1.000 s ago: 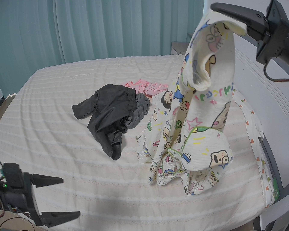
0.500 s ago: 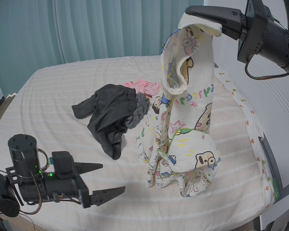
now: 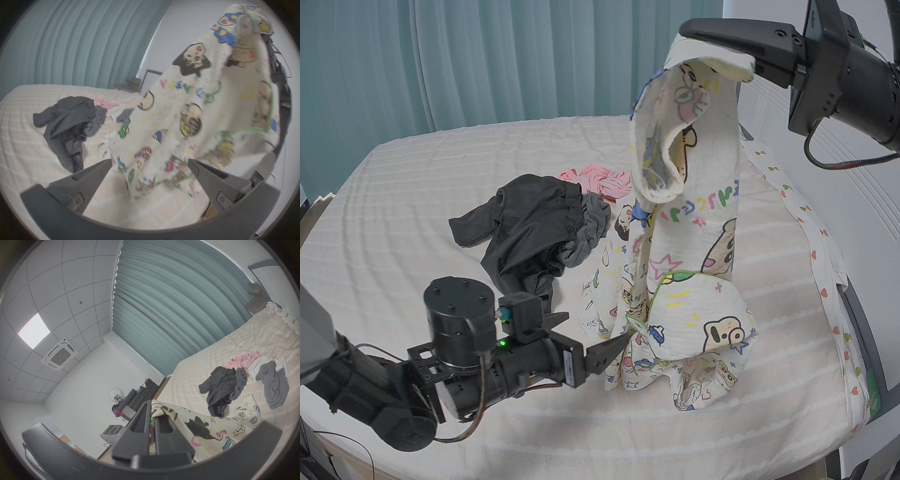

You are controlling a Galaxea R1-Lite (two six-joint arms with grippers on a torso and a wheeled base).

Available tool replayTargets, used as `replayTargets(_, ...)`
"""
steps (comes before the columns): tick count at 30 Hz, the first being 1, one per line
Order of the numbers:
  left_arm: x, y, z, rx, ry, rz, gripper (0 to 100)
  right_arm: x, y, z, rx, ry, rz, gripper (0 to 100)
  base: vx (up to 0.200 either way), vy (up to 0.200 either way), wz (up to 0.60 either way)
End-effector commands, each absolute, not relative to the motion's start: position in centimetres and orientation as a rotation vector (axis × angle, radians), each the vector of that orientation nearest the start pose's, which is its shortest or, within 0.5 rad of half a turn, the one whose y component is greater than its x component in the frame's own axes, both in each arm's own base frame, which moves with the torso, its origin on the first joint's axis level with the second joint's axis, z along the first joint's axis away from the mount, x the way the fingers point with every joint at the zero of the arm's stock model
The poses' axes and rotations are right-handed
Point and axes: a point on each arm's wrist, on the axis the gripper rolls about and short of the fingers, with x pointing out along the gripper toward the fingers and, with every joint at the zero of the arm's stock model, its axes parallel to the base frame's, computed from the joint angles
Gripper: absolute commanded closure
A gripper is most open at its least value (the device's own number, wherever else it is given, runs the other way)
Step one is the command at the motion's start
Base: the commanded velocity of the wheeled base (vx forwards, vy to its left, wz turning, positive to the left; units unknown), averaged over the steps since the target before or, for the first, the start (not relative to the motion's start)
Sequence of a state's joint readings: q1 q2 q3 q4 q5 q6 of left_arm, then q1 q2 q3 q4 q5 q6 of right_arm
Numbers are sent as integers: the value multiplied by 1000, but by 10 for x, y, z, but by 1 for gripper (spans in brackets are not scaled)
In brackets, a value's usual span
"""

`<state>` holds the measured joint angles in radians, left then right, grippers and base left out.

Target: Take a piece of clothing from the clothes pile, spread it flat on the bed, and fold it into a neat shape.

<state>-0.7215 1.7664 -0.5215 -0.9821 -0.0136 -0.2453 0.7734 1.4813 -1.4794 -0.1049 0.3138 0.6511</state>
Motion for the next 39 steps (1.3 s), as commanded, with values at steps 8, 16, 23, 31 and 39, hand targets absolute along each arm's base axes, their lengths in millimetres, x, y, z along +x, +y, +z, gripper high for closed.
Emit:
replayTargets(8,263,-234,106,-163,259,-584,0,170,175,387,612,243,1084,100,0,0,0)
replayTargets(16,274,-249,100,-173,221,-562,0,167,172,385,611,249,1080,100,0,0,0)
replayTargets(23,273,-265,85,-147,247,-586,0,168,168,386,612,239,1067,100,0,0,0)
replayTargets(31,279,-267,63,-94,269,-465,0,164,160,388,615,226,1058,100,0,0,0)
replayTargets(39,284,-268,45,-80,303,-452,0,161,153,388,618,215,1047,100,0,0,0)
